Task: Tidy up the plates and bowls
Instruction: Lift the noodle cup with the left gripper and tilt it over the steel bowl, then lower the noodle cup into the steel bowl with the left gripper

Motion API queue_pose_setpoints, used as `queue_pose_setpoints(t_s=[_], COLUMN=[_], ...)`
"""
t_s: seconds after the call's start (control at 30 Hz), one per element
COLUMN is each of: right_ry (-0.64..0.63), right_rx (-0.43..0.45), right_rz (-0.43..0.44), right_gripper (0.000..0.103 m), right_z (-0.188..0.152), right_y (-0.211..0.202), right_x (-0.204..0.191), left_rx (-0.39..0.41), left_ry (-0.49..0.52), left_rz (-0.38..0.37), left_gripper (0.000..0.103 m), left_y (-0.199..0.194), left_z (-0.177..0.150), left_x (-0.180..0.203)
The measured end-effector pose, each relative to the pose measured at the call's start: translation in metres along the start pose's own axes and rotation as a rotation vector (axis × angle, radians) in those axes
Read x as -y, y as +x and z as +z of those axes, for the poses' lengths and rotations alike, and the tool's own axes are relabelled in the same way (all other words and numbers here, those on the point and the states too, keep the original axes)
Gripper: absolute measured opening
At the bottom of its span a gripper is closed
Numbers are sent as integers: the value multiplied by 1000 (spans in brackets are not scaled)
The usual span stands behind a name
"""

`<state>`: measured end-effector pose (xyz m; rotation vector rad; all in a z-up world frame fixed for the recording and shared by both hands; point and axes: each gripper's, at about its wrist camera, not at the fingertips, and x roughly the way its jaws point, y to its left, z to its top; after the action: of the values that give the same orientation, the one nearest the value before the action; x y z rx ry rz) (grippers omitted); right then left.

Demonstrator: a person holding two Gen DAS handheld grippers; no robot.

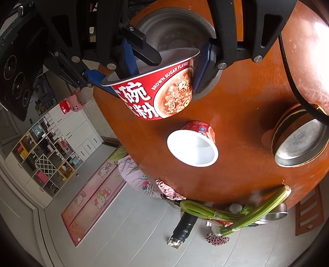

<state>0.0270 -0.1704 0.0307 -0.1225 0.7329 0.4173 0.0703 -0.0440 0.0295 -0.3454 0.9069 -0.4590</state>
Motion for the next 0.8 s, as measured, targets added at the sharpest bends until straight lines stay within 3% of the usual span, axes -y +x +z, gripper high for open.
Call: queue_pose_setpoints(t_s=[0.8], right_ry=[112], right_rx=[-145], right_rz=[132], right_gripper=[69], right_z=[-23], right_y=[25], right_x=[13], left_rx=[-94], left_ry=[-34], left_rz=[30], left_gripper=[52], left_y=[23], left_z=[-18], left_x=[-17])
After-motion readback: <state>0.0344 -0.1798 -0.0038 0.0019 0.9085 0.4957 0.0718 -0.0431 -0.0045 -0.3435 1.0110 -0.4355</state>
